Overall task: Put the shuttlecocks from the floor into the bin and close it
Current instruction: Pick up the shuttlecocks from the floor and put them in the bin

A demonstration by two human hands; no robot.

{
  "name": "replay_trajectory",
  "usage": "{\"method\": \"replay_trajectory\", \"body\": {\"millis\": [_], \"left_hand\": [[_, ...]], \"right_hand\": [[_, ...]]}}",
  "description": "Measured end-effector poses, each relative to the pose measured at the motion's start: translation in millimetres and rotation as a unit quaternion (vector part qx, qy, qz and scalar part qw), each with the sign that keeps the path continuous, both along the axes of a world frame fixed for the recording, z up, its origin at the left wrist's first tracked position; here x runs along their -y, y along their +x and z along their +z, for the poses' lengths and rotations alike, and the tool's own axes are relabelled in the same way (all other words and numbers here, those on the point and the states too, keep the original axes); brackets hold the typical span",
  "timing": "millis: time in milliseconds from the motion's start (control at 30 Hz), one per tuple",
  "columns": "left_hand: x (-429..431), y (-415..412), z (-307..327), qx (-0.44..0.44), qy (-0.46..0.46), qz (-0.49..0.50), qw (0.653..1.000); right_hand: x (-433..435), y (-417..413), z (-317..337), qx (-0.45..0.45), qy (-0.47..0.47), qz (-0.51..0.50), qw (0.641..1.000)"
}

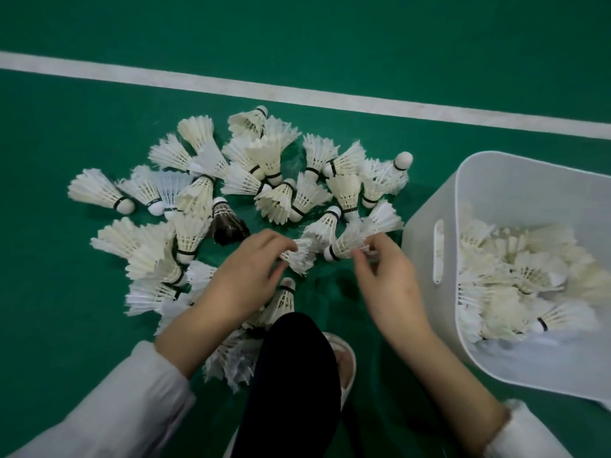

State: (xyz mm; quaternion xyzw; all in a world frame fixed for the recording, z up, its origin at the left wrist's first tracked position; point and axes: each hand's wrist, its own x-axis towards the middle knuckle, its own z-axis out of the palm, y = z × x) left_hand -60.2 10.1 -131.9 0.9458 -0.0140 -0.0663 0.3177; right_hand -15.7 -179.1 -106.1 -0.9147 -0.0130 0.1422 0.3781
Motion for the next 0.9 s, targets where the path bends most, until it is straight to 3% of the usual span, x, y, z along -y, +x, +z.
{"method": "replay_trajectory", "body": {"millis": [133,300,533,767,900], "left_hand": [[13.2,9.3,-17.2,0.004,0.194,-0.143,0.971],[6.4,23.4,-12.7,0.028,0.265,-0.127,0.955],[-5.2,7.7,-5.2,0.075,0.188,-0.030,0.979],[-9.7,0.5,2.5,-0.014,0.043,0.084,0.995],[-12.1,22.0,7.5,-0.052,0.083,0.131,0.987]], "right_hand": [[5.8,-5.2,-13.3,-0.012,-0.047,0.038,0.998],[6.9,-11.5,-22.8,-0.025,-0.114,0.099,0.988],[8.4,-8.6,-25.1,-0.024,-0.122,0.108,0.986],[9.2,-5.5,-25.3,-0.026,-0.121,0.102,0.987],[5.8,-5.7,-26.9,-0.032,-0.114,0.101,0.988]]}}
